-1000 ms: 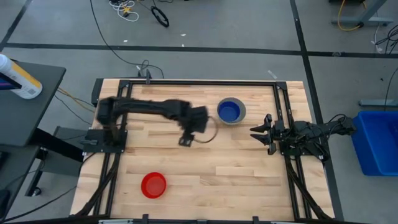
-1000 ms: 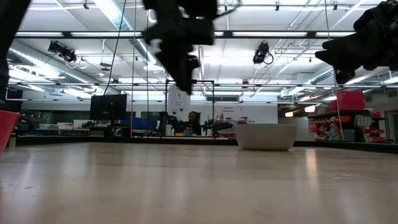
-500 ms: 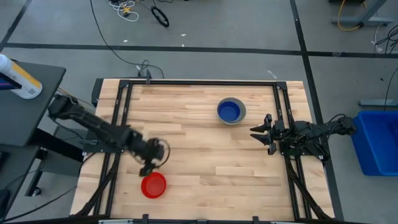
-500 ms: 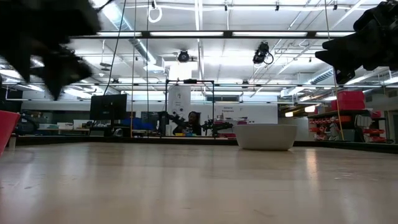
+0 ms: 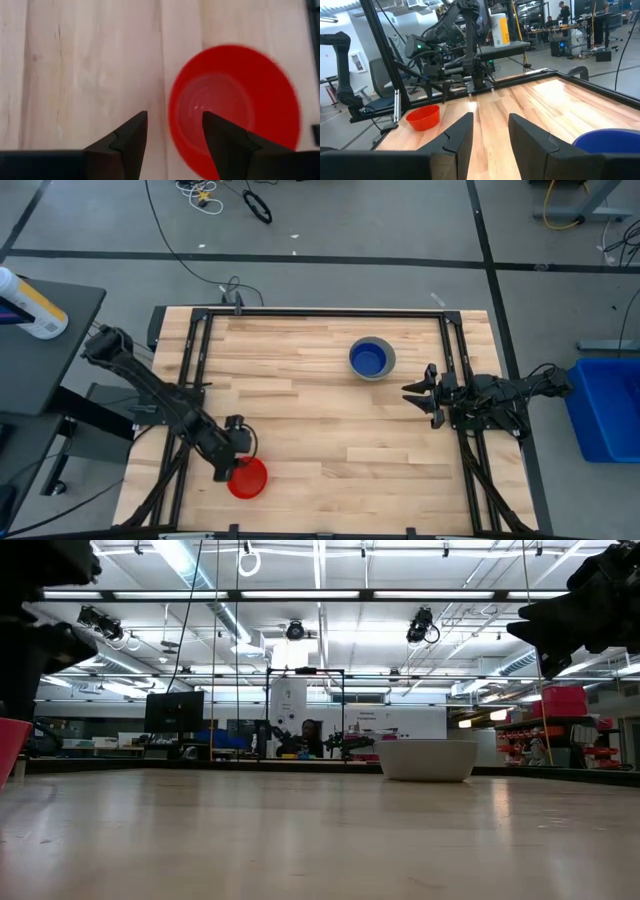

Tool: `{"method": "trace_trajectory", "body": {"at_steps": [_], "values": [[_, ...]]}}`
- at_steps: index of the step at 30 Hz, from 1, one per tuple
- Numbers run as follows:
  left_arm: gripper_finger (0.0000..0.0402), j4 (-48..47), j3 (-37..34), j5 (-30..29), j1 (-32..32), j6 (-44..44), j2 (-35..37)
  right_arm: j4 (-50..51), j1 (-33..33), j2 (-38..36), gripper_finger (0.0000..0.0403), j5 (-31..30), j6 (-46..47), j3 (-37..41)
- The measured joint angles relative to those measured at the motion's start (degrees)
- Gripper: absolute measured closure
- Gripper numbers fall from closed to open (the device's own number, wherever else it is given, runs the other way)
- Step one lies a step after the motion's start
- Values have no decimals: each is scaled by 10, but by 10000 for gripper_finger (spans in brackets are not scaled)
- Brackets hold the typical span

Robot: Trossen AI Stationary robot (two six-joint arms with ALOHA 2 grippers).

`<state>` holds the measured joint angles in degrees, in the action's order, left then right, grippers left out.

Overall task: Nest bowls inside each other
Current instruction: Stack the red bowl on the blue bowl

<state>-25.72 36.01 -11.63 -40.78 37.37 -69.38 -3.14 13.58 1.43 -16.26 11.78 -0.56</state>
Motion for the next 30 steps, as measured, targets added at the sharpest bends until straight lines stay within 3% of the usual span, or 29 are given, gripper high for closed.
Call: {"method": "trace_trajectory", "body": {"at_steps": [9, 18, 30], "values": [[205, 68, -44, 25, 10, 14, 0, 2, 0, 0, 267, 15, 4, 0], [265, 73, -44, 24, 10, 28, -2, 2, 0, 0, 269, 15, 4, 0], [284, 119, -44, 49, 11, 14, -98, 2, 0, 1, 270, 17, 2, 0]]}}
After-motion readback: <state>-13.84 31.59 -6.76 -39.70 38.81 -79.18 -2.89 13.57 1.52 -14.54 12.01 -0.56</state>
